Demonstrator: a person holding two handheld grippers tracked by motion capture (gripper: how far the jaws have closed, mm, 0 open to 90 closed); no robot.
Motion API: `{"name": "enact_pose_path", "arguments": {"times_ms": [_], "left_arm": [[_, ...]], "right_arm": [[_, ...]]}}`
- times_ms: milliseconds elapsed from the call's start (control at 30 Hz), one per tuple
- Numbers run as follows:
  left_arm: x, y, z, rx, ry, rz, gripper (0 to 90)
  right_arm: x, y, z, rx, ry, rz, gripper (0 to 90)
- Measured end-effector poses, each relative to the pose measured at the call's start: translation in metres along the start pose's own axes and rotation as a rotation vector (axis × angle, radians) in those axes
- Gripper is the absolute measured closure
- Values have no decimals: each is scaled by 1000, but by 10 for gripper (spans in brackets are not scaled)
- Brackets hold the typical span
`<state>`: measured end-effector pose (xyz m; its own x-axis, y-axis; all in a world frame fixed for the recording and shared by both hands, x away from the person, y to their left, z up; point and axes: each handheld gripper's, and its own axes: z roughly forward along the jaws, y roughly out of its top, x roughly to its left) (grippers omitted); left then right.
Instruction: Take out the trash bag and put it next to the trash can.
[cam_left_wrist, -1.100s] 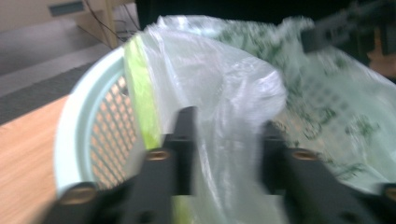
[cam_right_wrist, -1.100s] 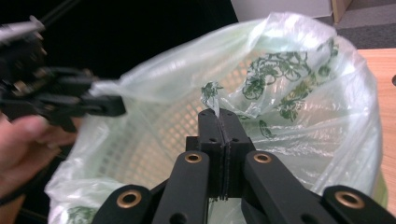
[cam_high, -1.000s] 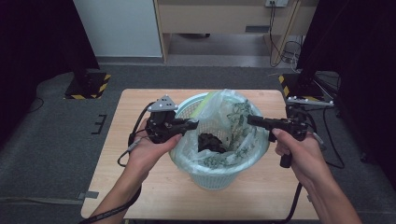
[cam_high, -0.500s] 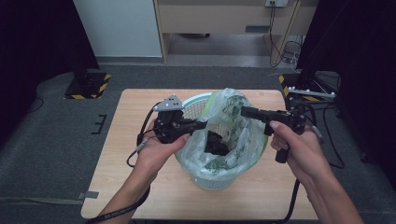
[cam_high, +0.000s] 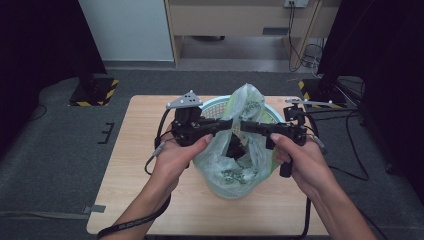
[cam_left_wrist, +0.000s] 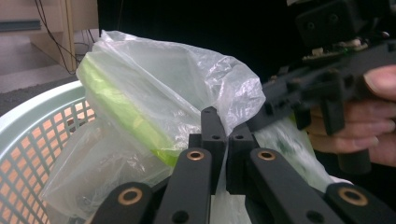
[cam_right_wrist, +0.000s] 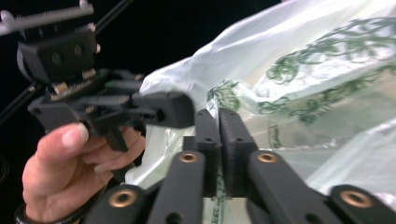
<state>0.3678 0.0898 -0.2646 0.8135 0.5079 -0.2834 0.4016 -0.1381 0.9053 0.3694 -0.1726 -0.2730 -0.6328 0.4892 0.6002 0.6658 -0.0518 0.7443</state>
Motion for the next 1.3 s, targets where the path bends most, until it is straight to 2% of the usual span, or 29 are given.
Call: {"name": "enact_pose_path", "arguments": {"times_ms": [233,433,600,667,833,933,1133,1233,1300], "left_arm": [[3,-2,8,8,9,-23,835],[5,-2,13,8,5,-34,880],[3,-3,16,2,0,-49,885],[2,-3,16,6,6,-44,884],[3,-4,17,-9,7,-64,878],[6,-6,18,-16,2,-87,877],[5,-7,19,-20,0,-95,869],[3,-7,19,-25,-8,-99,865],[3,-7,19,-26,-7,-99,862]], "right_arm": [[-2,-10,9,62,4,-3,670],[3,-14,19,104,-1,-15,531],[7,-17,28,131,-6,-32,473],[7,-17,30,129,-4,-27,462],[7,-17,32,138,22,-4,415],[8,-16,31,129,38,9,398],[6,-15,34,123,35,24,399],[7,-16,37,130,10,18,475],[7,-16,39,129,3,5,581]]}}
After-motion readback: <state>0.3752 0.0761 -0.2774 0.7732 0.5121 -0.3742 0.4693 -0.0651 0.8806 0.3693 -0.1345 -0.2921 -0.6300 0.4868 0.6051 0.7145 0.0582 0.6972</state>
